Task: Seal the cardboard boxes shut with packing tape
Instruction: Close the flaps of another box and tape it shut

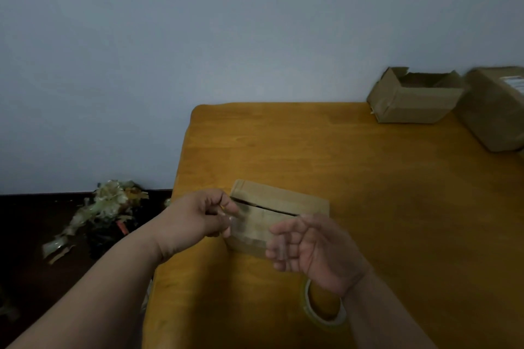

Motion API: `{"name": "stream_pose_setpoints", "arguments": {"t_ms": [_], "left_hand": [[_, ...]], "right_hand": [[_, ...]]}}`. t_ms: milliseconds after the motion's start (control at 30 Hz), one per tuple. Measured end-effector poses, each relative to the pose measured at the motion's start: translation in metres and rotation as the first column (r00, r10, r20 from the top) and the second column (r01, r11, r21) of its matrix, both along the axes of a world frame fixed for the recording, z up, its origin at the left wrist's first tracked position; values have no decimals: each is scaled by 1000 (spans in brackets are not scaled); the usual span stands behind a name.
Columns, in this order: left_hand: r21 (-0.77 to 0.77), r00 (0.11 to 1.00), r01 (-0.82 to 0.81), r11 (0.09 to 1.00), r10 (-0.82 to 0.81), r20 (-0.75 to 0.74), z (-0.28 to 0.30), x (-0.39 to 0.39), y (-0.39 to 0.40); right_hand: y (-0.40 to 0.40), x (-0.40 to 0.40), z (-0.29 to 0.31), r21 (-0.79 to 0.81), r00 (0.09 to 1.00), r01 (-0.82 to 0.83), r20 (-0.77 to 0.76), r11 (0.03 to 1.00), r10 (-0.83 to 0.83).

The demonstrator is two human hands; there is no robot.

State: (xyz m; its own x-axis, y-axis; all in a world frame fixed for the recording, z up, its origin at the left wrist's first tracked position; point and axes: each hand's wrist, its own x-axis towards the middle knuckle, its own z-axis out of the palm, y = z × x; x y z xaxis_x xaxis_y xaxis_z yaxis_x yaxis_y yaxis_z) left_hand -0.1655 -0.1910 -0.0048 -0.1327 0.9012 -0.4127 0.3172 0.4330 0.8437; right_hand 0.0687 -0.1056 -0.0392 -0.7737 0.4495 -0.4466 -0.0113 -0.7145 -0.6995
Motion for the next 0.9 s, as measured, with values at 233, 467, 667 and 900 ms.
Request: {"name": "stream_pose_setpoints", "arguments": {"t_ms": [233,467,667,900], "left_hand": [[-64,979,-12,998,-1,-202,-8,11,5],[-116,925,40,992,-80,-370,-11,14,10],[-156,928,52,986,-106,-358,-4,10,18],[-195,960,-4,981,-50,-274,-5,4,23]], "right_hand": [[-12,-7,-4,436,857,-102,495,894,-144],[-17,-13,1,527,799,-203,577,825,-171],[-15,-19,3,543,805,-142,550,827,-222],[-4,-19,0,531,793,-94,551,842,-259]]}}
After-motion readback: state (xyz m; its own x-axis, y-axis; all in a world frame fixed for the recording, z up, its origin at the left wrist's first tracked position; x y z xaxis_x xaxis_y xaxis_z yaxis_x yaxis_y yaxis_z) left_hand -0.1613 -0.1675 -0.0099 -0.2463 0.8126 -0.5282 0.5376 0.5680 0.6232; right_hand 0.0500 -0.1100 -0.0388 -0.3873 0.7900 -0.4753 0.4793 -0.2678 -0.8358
